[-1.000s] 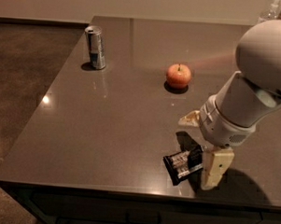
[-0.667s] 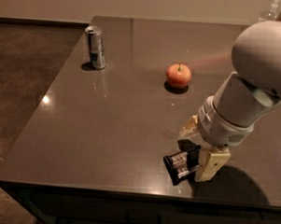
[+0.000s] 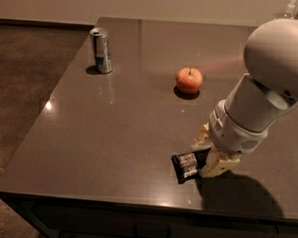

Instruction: Move rxbar chocolate near apple

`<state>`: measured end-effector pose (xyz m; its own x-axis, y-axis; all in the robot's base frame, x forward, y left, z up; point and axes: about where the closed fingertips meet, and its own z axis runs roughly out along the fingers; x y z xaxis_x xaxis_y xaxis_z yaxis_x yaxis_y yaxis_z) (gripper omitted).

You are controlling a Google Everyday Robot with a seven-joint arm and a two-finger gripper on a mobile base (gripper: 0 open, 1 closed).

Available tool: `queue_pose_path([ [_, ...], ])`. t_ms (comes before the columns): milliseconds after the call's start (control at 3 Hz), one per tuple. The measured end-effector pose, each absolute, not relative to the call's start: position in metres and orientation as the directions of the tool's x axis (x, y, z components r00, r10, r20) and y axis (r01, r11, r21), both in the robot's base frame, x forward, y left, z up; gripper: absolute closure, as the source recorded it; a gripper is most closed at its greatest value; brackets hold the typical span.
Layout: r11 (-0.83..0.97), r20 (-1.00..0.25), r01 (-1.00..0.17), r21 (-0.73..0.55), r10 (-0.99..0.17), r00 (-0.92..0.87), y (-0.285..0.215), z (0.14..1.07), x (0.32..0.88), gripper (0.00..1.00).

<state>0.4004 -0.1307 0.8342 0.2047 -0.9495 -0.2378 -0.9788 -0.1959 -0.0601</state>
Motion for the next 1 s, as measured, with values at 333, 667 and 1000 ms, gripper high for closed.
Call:
queue_pose_path([
  [333, -0.123, -0.233, -0.991, -0.059, -0.963, 0.134, -0.134, 0.850, 0.414, 1.00],
  [667, -0.010, -0.240, -0.998, -0.064, -0.970, 0.025, -0.145, 0.870, 0.445, 1.00],
  [1000, 0.071, -0.249, -0.994, -0.083, -0.967, -0.049, -0.158, 0.883, 0.480, 1.00],
])
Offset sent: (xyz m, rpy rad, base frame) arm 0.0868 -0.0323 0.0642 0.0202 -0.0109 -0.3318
